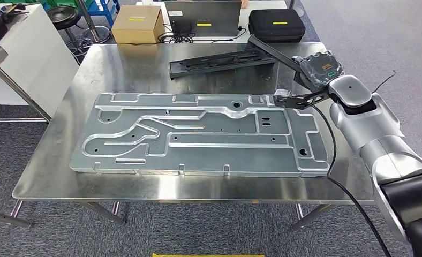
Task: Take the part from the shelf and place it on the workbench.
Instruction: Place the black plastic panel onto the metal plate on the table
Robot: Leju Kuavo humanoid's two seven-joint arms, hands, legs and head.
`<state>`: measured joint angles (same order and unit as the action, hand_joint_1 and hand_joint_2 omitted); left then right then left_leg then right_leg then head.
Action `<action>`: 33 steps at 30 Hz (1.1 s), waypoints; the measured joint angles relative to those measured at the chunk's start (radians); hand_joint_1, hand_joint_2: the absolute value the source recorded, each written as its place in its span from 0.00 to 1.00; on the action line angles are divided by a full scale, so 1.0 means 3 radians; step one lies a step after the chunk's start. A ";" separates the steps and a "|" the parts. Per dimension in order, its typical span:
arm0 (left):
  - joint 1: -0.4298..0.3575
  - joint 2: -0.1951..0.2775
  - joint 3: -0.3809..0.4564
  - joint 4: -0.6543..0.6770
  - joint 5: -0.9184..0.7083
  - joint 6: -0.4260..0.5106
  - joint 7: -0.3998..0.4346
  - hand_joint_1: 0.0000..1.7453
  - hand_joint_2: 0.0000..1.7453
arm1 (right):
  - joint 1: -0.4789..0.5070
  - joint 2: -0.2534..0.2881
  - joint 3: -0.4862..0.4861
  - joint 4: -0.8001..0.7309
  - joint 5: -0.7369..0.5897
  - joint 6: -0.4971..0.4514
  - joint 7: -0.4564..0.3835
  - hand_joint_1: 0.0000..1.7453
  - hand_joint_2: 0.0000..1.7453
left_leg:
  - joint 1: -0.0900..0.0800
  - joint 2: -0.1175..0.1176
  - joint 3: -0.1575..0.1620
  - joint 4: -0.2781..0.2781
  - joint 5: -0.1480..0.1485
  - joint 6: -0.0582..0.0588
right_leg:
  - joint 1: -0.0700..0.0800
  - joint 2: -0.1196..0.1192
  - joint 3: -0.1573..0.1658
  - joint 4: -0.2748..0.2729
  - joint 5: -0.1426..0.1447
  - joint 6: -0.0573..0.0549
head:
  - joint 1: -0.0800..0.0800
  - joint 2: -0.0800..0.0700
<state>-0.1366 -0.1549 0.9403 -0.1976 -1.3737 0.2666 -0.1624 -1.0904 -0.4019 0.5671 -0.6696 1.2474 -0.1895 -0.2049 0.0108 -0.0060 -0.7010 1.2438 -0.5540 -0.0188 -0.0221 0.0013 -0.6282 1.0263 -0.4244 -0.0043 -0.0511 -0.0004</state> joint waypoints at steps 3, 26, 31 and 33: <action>0.0002 0.0000 0.0000 0.0000 0.0000 0.0000 0.0000 0.00 1.00 | 0.0002 0.0003 0.0020 0.0029 0.0002 0.0000 0.0000 1.00 1.00 | 0.0000 0.0000 -0.0158 0.0241 0.0012 0.0014 | 0.0022 0.0002 0.0016 0.0002 -0.0013 -0.0012 | 0.0000 0.0000; -0.0025 -0.0018 0.0015 0.0000 0.0066 0.0118 0.0126 0.00 0.00 | -0.0054 0.0183 0.0102 0.0517 -0.0241 -0.0009 -0.0101 0.00 0.00 | -0.0034 -0.0002 0.0315 -0.0726 0.0392 0.0081 | 0.0025 0.0009 -0.0011 0.0002 0.0013 0.0065 | 0.0000 0.0000; 0.0114 0.0000 0.0046 0.0000 0.0177 0.0184 0.0153 0.00 0.00 | -0.0053 0.0366 0.0101 0.0563 -0.0334 -0.0160 -0.0061 0.00 0.00 | -0.0022 0.0000 -0.0019 0.0022 0.0007 0.0008 | 0.0013 0.0002 0.0018 -0.0022 0.0011 -0.0014 | 0.0000 0.0000; 0.0151 0.0010 0.0078 0.0000 0.0218 0.0194 0.0143 0.00 0.00 | -0.0023 0.0473 0.0102 0.0573 -0.0301 -0.0208 0.0011 0.00 0.00 | -0.0019 0.0000 -0.0140 0.0242 -0.0026 0.0001 | 0.0018 0.0013 0.0019 -0.0015 0.0006 -0.0020 | 0.0000 0.0000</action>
<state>-0.0914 -0.1517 0.9636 -0.1976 -1.3084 0.3248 -0.1194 -1.0972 -0.2600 0.5976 -0.4978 1.1570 -0.2519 -0.2014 0.0051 -0.0059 -0.7430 1.3164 -0.5617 -0.0186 -0.0167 0.0051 -0.6224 1.0218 -0.4225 -0.0102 -0.0512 -0.0004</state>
